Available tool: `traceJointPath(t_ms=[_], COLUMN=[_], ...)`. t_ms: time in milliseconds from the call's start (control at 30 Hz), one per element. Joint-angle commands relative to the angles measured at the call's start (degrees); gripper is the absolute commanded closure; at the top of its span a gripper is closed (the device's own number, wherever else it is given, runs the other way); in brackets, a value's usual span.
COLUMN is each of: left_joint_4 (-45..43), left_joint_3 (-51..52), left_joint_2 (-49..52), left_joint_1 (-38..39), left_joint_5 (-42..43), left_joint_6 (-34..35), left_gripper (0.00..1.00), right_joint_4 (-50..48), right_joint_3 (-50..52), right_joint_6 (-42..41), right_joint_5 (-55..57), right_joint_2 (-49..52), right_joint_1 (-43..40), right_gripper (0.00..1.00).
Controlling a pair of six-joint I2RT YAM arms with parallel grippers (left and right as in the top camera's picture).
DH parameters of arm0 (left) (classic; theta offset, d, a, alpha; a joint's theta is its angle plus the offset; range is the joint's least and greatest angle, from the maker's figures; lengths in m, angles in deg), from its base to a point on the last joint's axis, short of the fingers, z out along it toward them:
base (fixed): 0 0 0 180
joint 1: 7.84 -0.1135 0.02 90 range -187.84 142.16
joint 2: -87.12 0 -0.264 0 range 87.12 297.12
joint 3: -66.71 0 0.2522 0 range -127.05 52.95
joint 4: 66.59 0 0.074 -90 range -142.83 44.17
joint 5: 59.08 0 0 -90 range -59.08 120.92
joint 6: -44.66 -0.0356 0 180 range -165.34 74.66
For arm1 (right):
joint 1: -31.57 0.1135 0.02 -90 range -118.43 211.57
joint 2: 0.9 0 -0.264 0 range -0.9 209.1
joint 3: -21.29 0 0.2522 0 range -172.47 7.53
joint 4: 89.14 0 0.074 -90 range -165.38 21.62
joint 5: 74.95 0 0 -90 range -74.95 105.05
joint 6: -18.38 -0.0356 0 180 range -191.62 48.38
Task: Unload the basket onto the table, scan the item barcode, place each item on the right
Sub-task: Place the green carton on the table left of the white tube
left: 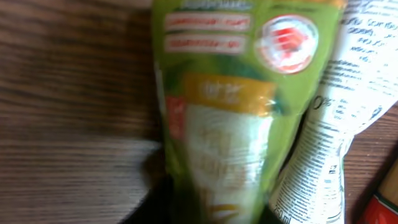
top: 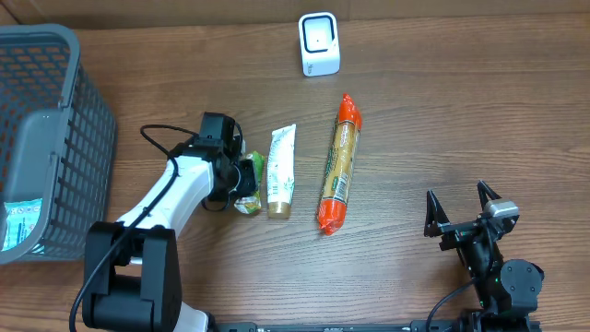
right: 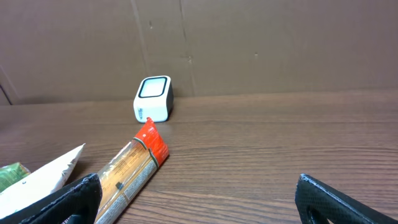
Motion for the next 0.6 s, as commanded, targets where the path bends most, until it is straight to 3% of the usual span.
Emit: traceJointPath(t_ms=[0,67,133,333,567], left_joint_4=[-0.52,-0.63,-0.37,6.78,23.65], left_joint_3=[0.81,0.81,0.11,-10.49,-30.93], left_joint_2=[-0.85,-0.85,-0.85,-1.62,-1.84], left_joint_1=[0.22,0.22,0.22,0.22,-1.05], left_joint_5=[0.48,0.5,0.55,3.04,2.73], left_joint_6=[0.83,0.7,0.57,-1.2,-6.86], left_gripper=[0.6,0.5,0.45,0.44,0.41], right_joint_4=[-0.35,-0.35,-0.35,-0.35,-0.35], right_joint_3=[0.61,0.61,0.61,0.61,0.61], right_joint_6=[0.13,0.13,0.13,0.13,0.13], right_joint_5=[0.42,0.42,0.42,0.42,0.42], right_joint_2=[-0.48,-0.48,-0.48,-0.48,-0.48], right_joint_1=[-0.04,-0.04,-0.04,-0.04,-0.04], right_gripper=[0.0,0.0,0.0,0.0,0.0])
